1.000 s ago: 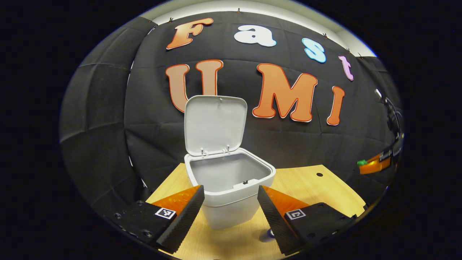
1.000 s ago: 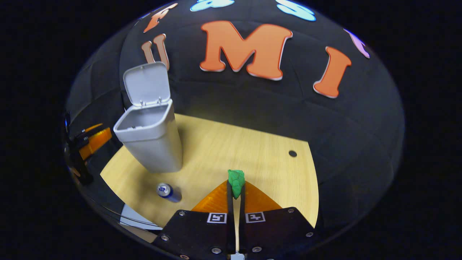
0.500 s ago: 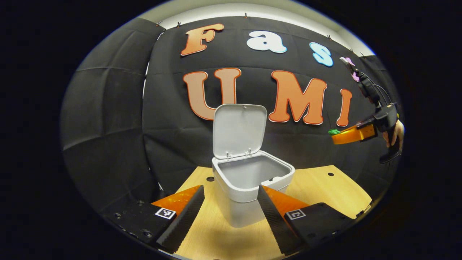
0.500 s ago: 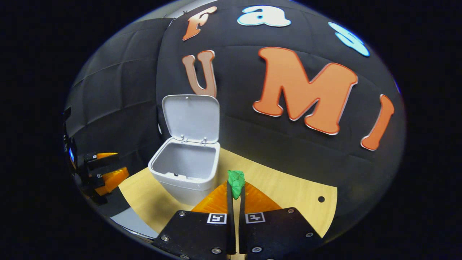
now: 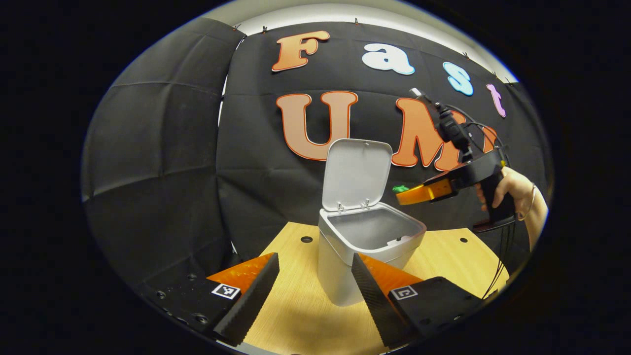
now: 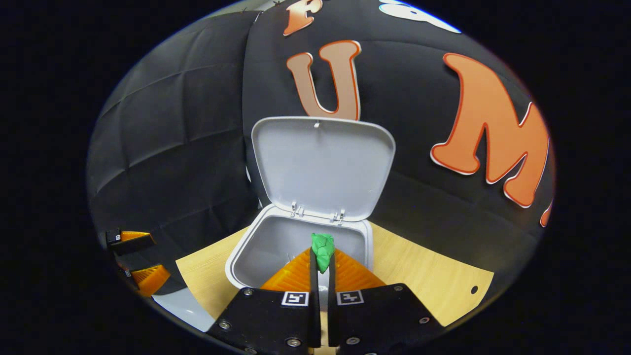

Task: Press the lid of the desktop garbage bin to open it, pick up the crumpled paper on the desktop and throw it into the bin, then pick up the pop can on the desktop and drop it into the bin, and finally close the garbage bin lid.

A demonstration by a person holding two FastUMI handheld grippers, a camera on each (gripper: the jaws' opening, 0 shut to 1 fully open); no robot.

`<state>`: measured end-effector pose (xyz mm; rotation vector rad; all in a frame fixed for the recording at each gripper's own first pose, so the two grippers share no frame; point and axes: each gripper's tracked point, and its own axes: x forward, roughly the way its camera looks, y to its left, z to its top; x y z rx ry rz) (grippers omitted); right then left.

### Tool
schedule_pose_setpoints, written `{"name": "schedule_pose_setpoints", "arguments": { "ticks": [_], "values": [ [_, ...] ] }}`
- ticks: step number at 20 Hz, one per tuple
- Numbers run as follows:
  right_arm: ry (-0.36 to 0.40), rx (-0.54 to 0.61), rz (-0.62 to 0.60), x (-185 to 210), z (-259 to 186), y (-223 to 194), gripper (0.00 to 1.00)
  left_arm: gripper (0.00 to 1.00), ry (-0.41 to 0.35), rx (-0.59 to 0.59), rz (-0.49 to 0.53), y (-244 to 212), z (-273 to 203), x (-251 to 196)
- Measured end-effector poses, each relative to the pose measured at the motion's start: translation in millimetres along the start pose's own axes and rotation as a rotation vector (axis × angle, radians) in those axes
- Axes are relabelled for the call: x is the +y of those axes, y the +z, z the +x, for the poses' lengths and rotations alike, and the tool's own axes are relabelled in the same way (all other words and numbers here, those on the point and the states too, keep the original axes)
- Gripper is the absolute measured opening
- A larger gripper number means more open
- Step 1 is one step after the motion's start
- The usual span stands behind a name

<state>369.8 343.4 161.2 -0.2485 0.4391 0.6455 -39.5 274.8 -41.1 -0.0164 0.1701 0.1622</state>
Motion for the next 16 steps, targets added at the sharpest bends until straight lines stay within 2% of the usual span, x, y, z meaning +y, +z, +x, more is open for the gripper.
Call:
{"name": "schedule_pose_setpoints", "arguments": {
  "ticks": [1, 2, 5, 16],
  "values": [
    [-0.01, 0.01, 0.006, 0, 6, -6, 0.12, 0.94, 0.002, 0.0, 0.003, 0, 0, 2],
    [-0.025, 0.017, 0.015, -1, 10, -8, 0.12, 0.94, 0.004, 0.001, 0.004, 1, 2, 3],
    [0.008, 0.027, 0.051, 8, 13, -12, 0.97, 0.94, 0.003, 0.003, -0.01, 2, -1, 3],
    [-0.013, -0.045, 0.105, -15, -27, -11, 0.97, 0.94, -0.024, -0.004, -0.021, 6, -1, -14]
  ]
}}
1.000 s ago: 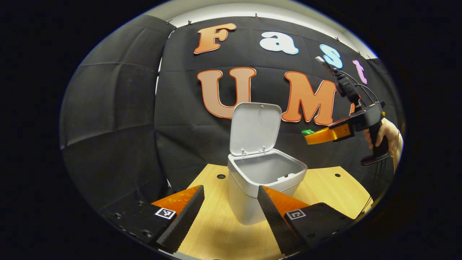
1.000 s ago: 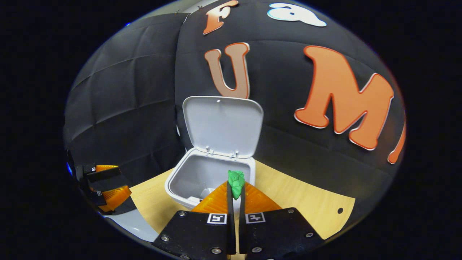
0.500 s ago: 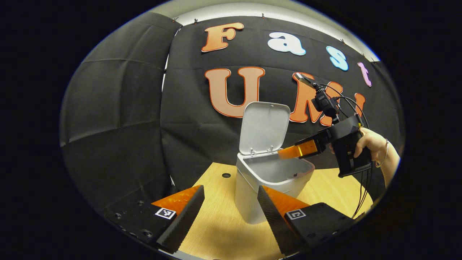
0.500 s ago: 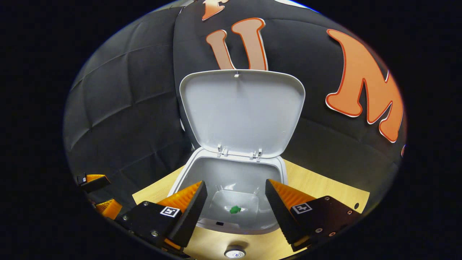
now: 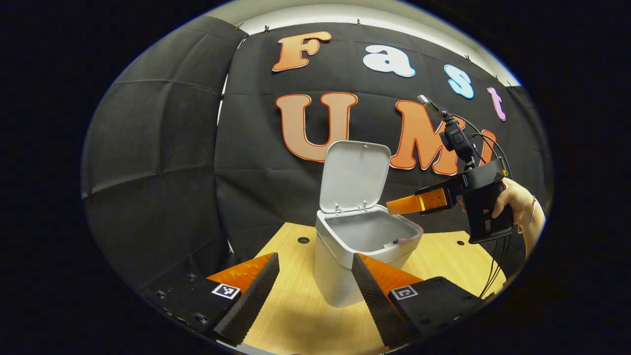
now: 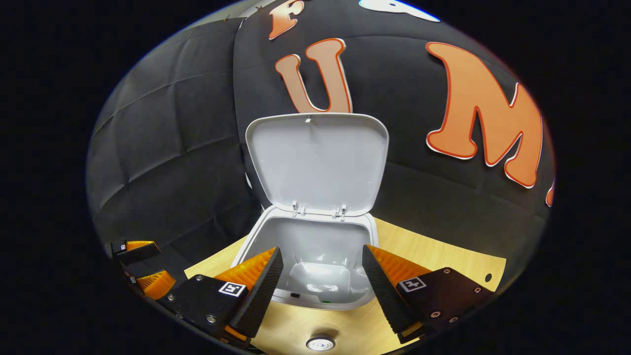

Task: Press the lid of the desktop garbage bin to open it, pick up the crumpled paper on the desktop and throw it into the bin, then pick up the pop can on the desktop and drop it into the bin, and finally close the garbage bin lid.

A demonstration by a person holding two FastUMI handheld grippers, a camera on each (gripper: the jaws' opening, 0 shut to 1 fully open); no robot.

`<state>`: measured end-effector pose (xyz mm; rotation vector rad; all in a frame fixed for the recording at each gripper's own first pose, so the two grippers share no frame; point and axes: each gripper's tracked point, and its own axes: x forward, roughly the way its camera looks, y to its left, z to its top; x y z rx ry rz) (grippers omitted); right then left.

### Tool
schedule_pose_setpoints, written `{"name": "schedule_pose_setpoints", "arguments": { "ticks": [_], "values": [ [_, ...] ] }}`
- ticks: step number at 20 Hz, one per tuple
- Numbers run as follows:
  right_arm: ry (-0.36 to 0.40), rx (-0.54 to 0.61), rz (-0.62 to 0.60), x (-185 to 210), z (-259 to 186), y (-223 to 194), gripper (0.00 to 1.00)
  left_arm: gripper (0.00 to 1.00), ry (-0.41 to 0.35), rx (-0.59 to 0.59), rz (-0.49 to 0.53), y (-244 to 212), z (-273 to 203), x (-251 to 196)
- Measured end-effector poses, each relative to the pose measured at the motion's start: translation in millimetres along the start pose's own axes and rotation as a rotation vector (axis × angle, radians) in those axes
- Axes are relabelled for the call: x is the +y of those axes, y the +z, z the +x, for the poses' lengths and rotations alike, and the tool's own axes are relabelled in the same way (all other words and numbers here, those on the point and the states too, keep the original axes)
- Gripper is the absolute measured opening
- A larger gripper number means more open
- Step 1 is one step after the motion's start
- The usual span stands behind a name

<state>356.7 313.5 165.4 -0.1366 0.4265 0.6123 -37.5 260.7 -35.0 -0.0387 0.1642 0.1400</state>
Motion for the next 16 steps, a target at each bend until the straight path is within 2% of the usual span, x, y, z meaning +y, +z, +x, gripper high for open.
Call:
{"name": "schedule_pose_setpoints", "arguments": {
  "ticks": [7, 14, 16],
  "values": [
    [-0.077, -0.079, 0.087, -48, -56, -3, 0.96, 0.94, -0.051, -0.008, 0.013, 4, 5, -31],
    [-0.313, -0.181, 0.149, -130, -131, -30, 0.96, 0.94, -0.136, 0.0, 0.027, 0, 15, -77],
    [-0.402, -0.215, 0.173, -155, -152, -43, 1.0, 0.94, -0.165, 0.003, 0.041, -3, 20, -92]
  ]
}}
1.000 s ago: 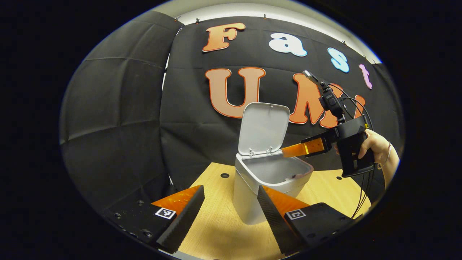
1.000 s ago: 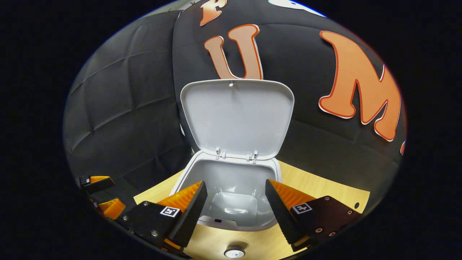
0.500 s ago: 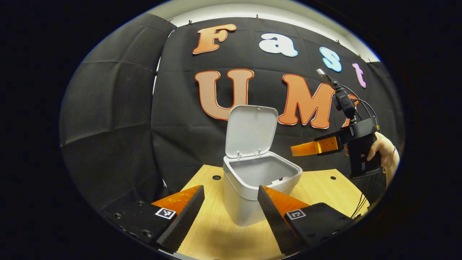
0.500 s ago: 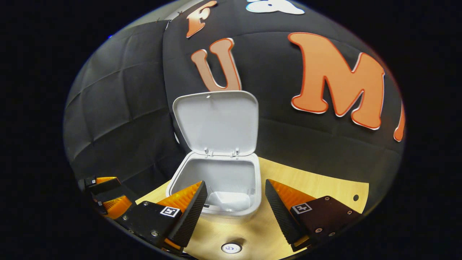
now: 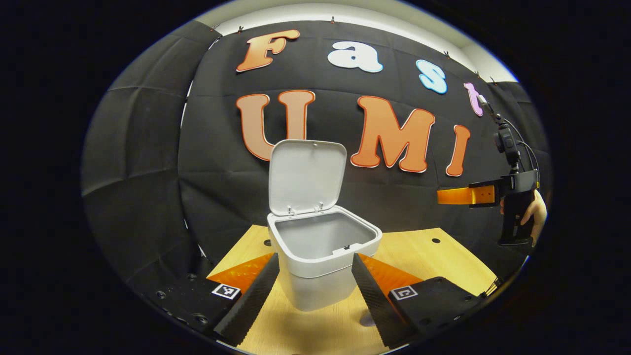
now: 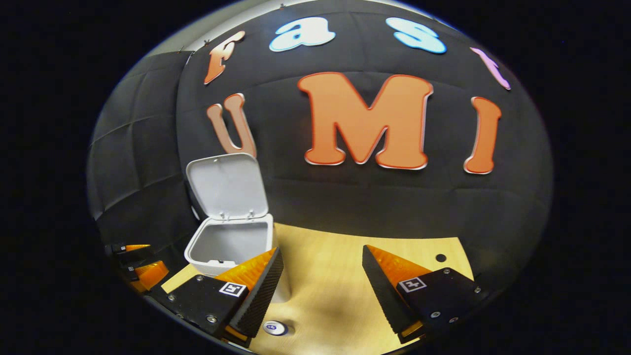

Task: Press the lid of the desktop garbage bin to open it, pick up the crumpled paper on the desktop and throw it into the bin, then pick up the pop can on the desktop and drop it into the bin, and finally close the garbage bin lid.

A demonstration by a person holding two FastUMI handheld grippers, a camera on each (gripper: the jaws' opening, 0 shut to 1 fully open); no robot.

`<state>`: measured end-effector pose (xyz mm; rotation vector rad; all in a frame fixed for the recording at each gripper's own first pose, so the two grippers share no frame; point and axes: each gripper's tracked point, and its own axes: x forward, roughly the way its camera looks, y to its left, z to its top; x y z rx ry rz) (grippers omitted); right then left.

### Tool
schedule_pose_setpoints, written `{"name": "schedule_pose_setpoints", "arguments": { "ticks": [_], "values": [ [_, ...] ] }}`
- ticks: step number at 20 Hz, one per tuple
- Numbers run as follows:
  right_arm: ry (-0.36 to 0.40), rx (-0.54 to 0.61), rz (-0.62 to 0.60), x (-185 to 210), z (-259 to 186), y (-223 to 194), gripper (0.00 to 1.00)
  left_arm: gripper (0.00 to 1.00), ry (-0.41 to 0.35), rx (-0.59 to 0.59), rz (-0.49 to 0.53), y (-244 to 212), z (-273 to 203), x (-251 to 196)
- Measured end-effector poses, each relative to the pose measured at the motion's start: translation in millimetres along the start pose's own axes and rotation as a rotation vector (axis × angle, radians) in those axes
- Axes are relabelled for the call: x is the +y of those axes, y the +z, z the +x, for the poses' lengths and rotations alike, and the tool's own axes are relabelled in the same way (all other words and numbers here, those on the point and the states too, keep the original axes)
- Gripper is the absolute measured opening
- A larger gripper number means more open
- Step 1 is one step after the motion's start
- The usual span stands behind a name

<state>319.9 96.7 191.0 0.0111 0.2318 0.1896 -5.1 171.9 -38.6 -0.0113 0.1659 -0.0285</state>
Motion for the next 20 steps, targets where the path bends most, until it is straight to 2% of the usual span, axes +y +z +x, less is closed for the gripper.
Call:
{"name": "schedule_pose_setpoints", "arguments": {
  "ticks": [2, 4, 10, 20],
  "values": [
    [-0.1, -0.004, -0.005, -37, -20, -19, 0.96, 0.94, -0.031, 0.011, 0.002, -5, 6, -17],
    [-0.153, 0.003, -0.009, -59, -34, -35, 0.96, 0.94, -0.064, 0.012, 0.002, -6, 14, -34],
    [-0.215, 0.03, 0.048, -96, -53, -61, 0.96, 0.94, -0.185, 0.026, 0.023, -24, 32, -88],
    [-0.305, 0.084, 0.08, -162, -67, -91, 0.96, 0.94, -0.297, 0.135, 0.08, -110, 68, -160]
  ]
}}
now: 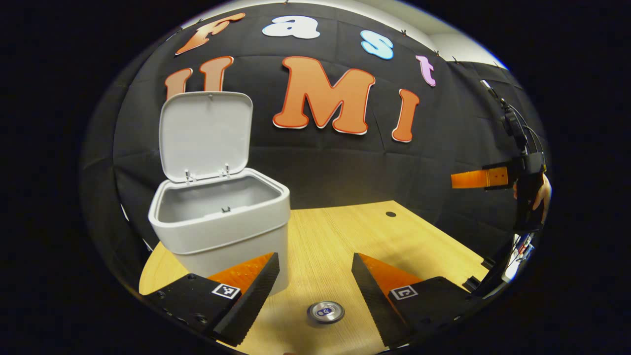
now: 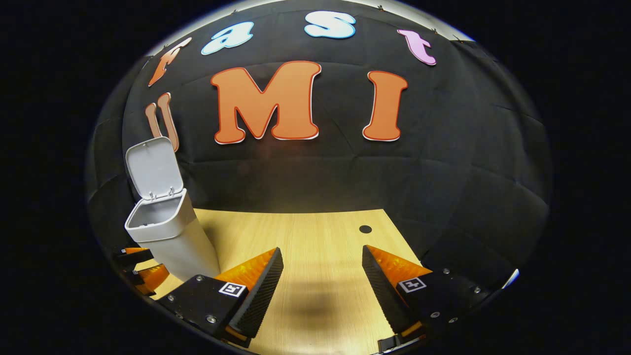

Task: Press the lid of the desktop garbage bin to open it, pick up the crumpled paper on the desktop and throw it into the bin, then pick up the pop can on the desktop and drop it into the bin, and finally close the garbage bin lid.

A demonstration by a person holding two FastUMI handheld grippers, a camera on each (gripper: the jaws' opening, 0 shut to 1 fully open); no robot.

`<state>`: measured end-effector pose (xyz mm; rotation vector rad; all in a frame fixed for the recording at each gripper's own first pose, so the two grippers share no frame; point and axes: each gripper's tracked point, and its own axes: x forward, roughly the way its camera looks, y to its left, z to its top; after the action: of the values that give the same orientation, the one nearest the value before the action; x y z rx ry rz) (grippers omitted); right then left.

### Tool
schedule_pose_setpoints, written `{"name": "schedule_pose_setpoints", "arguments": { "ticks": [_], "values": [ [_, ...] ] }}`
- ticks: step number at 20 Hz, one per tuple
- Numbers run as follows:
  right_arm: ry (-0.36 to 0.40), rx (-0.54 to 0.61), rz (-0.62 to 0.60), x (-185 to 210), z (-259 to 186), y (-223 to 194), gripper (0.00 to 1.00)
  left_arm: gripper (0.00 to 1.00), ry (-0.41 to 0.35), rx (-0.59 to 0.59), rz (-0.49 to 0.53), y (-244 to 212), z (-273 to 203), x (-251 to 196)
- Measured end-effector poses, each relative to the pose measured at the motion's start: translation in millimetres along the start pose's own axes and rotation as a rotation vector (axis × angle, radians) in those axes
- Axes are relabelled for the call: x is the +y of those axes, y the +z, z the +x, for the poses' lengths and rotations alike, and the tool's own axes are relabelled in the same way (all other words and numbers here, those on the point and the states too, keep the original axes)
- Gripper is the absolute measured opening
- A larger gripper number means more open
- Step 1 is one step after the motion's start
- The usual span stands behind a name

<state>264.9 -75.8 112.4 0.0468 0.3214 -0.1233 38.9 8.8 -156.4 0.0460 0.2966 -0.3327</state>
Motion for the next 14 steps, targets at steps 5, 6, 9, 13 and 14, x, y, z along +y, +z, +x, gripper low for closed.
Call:
{"name": "schedule_pose_setpoints", "arguments": {
  "ticks": [5, 6, 9, 13, 14],
  "values": [
    [-0.054, 0.047, 0.028, -35, 2, -19, 0.96, 0.95, 0.004, 0.133, 0.038, -75, 33, -6],
    [-0.063, 0.055, 0.029, -41, 2, -22, 0.96, 0.95, -0.002, 0.156, 0.032, -88, 36, -8],
    [-0.083, 0.082, 0.038, -52, 5, -31, 0.96, 0.95, -0.007, 0.199, 0.027, -109, 42, -13],
    [-0.085, 0.109, 0.037, -53, 13, -40, 0.96, 0.96, 0.01, 0.305, 0.004, -138, 46, -8],
    [-0.081, 0.115, 0.039, -52, 14, -41, 0.96, 0.97, 0.015, 0.316, 0.005, -142, 48, -7]
  ]
}}
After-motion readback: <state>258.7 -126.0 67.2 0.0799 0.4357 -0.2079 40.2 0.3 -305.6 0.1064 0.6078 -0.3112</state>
